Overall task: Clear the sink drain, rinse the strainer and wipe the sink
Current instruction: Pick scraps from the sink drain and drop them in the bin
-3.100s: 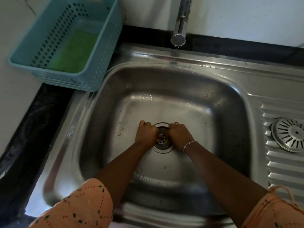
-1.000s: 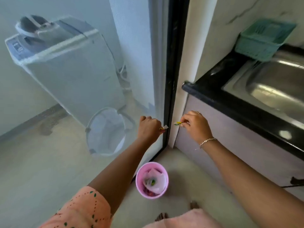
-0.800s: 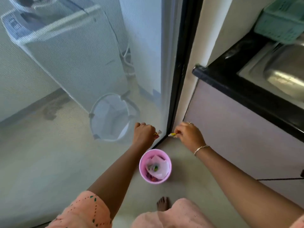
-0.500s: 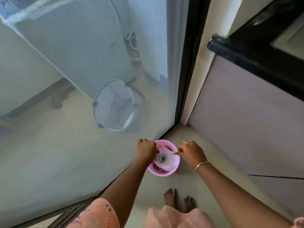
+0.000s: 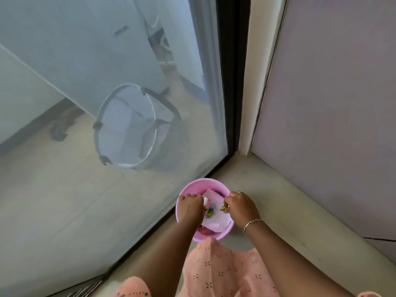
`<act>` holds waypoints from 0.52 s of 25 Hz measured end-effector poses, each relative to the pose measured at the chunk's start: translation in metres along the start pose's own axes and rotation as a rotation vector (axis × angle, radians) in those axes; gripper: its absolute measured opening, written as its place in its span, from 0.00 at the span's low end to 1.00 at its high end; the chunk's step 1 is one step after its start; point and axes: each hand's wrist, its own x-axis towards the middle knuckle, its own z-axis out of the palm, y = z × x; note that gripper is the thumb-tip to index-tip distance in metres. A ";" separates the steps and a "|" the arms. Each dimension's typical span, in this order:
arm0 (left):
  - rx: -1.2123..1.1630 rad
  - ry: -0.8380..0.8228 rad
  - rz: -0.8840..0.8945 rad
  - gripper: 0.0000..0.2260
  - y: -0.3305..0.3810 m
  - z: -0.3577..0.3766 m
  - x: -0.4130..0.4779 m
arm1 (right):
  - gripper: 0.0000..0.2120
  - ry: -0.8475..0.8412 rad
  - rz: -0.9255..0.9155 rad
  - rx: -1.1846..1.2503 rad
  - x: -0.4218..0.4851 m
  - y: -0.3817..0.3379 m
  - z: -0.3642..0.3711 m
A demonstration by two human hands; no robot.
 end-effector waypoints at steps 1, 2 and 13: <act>-0.006 -0.009 -0.008 0.08 0.001 0.007 0.005 | 0.10 -0.013 0.009 0.020 0.005 0.003 0.008; -0.010 -0.015 -0.013 0.09 0.002 0.012 0.008 | 0.11 -0.029 0.013 0.045 0.008 0.005 0.013; -0.122 0.016 -0.017 0.11 -0.013 -0.058 -0.039 | 0.11 0.025 0.124 0.247 -0.027 -0.006 -0.079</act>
